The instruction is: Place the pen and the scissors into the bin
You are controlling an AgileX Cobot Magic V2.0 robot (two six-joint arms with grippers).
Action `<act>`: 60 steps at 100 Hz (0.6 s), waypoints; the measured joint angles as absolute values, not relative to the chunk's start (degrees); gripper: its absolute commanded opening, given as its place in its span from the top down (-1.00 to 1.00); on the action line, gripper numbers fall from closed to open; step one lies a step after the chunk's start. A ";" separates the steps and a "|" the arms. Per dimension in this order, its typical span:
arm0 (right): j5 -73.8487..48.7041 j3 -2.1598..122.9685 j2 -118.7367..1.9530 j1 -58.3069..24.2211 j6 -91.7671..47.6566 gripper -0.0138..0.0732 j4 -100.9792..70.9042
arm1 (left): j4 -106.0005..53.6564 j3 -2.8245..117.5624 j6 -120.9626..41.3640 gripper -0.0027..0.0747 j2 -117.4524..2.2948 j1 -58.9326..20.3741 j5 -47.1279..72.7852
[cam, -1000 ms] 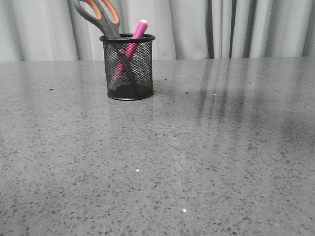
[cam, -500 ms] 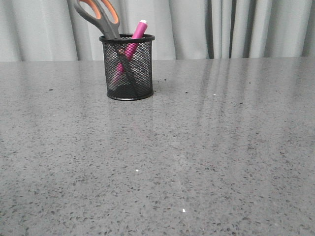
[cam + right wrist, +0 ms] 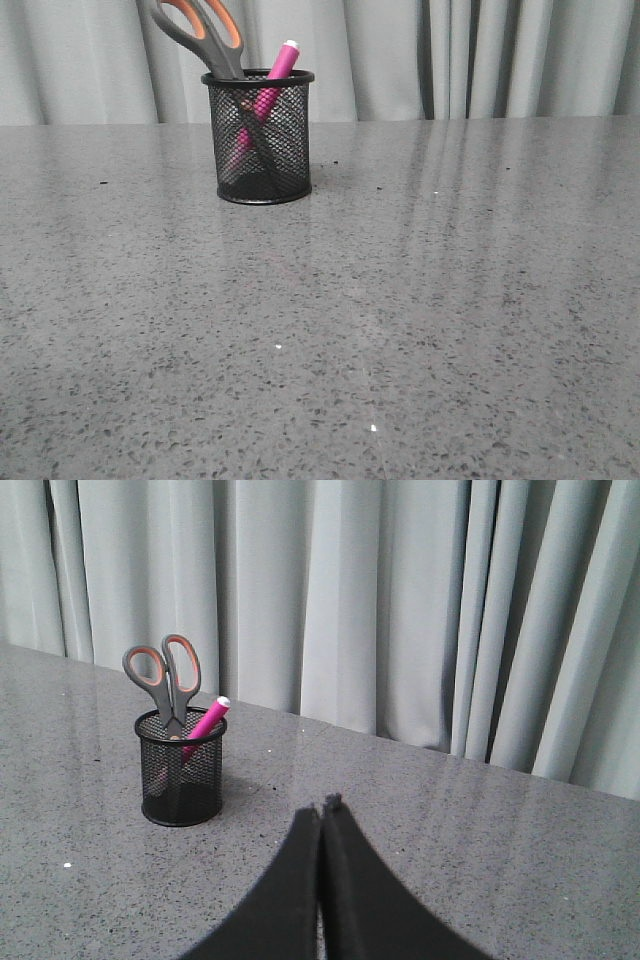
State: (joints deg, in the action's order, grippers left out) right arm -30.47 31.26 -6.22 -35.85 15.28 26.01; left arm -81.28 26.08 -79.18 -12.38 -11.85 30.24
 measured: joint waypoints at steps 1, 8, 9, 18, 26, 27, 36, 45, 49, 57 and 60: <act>-30.47 31.26 -6.22 -35.85 15.28 0.84 26.01 | -81.28 26.08 -79.18 0.98 -12.38 -11.85 30.24; -30.47 31.26 -6.18 -35.85 15.28 0.84 26.01 | -81.28 26.08 -79.18 0.98 -12.38 -11.85 30.24; -30.47 31.26 -6.18 -35.85 15.28 0.84 26.01 | -81.28 26.08 -79.18 0.98 -12.38 -11.85 30.24; -30.47 31.26 -6.09 -35.85 15.28 0.84 26.01 | -81.28 26.08 -79.18 0.98 -12.38 -11.85 30.24; -30.47 31.26 -6.09 -35.85 15.28 0.84 26.01 | -81.28 26.08 -79.18 0.98 -12.38 -11.85 30.24; -30.47 31.26 -6.09 -35.85 15.28 0.84 26.01 | -81.28 26.08 -79.18 0.98 -12.38 -11.85 30.24; -30.47 31.26 -6.09 -35.85 15.28 0.84 26.01 | -81.28 26.08 -79.18 0.98 -12.38 -11.85 30.24; -30.47 31.26 -6.09 -35.85 15.28 0.84 26.01 | -81.71 25.86 -79.18 0.98 -12.38 -11.85 30.24; -30.47 31.26 -6.09 -35.85 15.28 0.84 26.01 | -82.19 25.72 -79.18 0.98 -12.38 -11.85 30.24; -30.47 31.26 -6.09 -35.85 15.28 0.84 26.01 | -82.95 25.05 -79.18 0.98 -12.38 -11.85 30.24; -30.47 31.26 -6.09 -35.85 15.28 0.84 26.01 | -82.95 24.76 -79.18 0.98 -12.38 -11.85 29.97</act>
